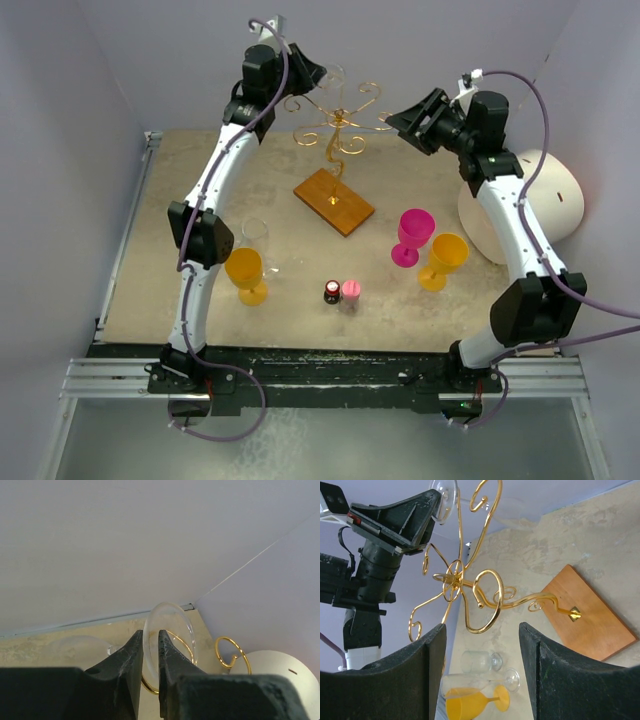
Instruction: Take the wine glass off the wine glass rack
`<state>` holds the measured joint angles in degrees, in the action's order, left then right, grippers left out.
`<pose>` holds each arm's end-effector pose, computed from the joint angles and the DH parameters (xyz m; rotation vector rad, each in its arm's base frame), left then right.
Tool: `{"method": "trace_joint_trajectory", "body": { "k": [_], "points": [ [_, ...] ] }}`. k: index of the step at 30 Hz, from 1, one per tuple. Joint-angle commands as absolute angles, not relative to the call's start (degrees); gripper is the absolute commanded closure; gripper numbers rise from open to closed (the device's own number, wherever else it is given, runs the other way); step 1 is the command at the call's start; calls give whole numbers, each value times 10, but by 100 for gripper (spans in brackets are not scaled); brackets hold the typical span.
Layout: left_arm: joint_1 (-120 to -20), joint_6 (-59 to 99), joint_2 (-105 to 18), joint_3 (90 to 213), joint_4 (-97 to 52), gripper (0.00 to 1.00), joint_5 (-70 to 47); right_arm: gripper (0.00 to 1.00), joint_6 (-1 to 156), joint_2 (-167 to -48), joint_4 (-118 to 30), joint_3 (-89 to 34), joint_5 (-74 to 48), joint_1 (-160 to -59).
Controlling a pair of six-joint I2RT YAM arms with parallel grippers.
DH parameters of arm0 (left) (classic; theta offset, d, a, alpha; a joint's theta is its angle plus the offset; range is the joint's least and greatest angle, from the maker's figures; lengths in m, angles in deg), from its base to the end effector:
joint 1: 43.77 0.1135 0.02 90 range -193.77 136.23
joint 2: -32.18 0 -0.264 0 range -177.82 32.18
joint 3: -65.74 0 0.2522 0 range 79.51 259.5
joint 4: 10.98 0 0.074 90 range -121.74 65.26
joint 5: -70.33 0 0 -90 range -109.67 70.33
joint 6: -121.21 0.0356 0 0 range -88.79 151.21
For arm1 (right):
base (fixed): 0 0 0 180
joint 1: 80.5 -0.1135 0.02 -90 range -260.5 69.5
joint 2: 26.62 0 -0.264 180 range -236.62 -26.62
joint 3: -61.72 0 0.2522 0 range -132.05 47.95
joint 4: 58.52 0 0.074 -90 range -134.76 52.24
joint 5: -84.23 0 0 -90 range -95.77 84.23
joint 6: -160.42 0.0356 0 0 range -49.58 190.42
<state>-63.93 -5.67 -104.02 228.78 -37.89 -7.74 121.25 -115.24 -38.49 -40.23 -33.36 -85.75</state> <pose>0.5085 -0.1945 0.4100 -0.0692 1.6507 -0.9345 0.3608 0.0497 0.4233 0.3285 1.7773 1.1210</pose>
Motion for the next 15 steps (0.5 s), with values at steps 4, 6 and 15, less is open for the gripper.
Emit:
{"method": "trace_joint_trajectory", "body": {
  "k": [4, 6, 15],
  "points": [
    [-641, -105, -994, 2279, -360, 100, -126, 37, 1209, -1115, -394, -433, -330, -861],
    [-639, -133, -993, 2279, -357, 100, -130, 36, 1208, -1110, -395, -432, -329, -861],
    [-636, -252, -986, 2275, -349, 100, -117, 34, 1200, -1098, -389, -431, -314, -861]
  ]
}}
